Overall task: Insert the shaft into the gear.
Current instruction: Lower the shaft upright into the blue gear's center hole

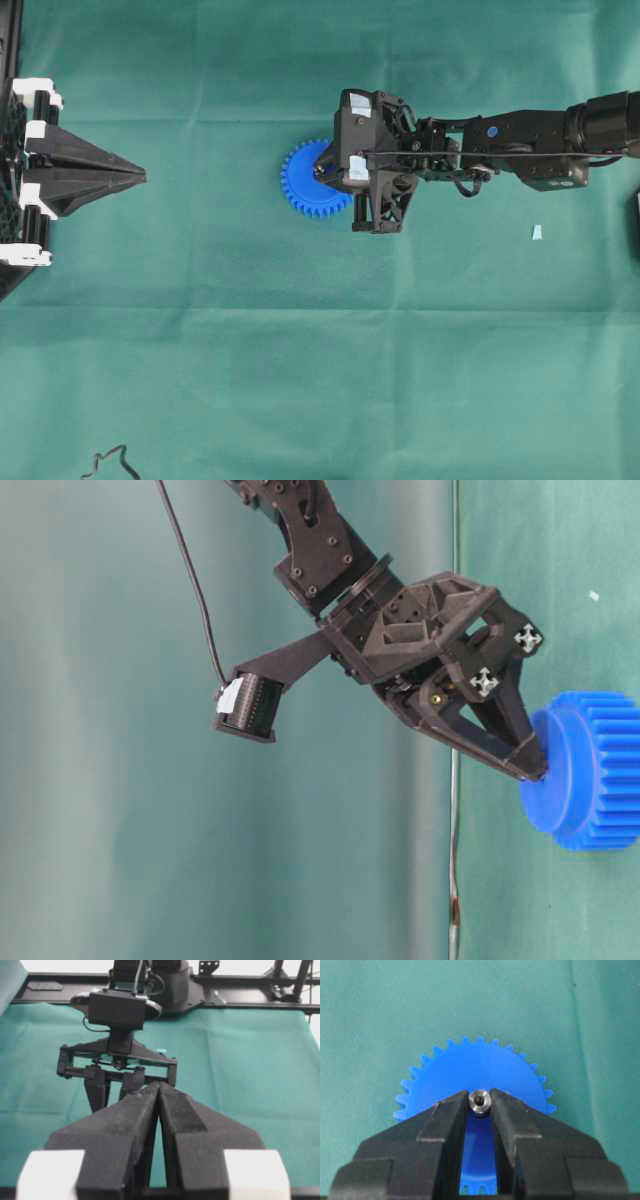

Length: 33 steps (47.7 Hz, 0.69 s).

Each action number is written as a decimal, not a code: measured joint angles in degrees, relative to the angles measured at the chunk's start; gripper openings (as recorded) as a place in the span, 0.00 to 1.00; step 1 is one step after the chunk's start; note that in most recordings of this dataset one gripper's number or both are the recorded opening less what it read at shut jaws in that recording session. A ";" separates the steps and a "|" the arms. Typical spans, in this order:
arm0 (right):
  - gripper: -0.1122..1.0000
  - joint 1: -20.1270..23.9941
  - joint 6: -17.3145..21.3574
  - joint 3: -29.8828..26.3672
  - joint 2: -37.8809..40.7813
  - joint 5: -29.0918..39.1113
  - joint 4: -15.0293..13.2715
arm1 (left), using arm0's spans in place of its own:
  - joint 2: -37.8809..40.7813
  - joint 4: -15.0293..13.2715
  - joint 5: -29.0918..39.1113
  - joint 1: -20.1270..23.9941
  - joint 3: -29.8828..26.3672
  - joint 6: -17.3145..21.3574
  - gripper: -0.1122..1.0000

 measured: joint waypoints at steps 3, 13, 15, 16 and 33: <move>0.26 0.00 0.09 0.00 0.18 -0.09 0.09 | 0.00 0.00 0.00 0.00 0.09 0.09 0.10; 0.26 -0.18 0.00 -0.09 0.18 0.00 0.00 | 0.09 0.00 0.00 0.00 0.00 0.09 0.10; 0.26 -0.18 0.00 -0.09 0.18 0.00 0.00 | 0.00 0.00 0.00 0.00 0.00 0.09 0.10; 0.26 -0.18 0.00 -0.09 0.18 -0.09 0.00 | 0.09 0.00 0.00 0.00 0.09 0.09 0.10; 0.89 -0.70 -0.09 -0.09 0.26 -0.09 0.09 | 0.00 0.00 0.00 0.00 0.00 0.09 0.10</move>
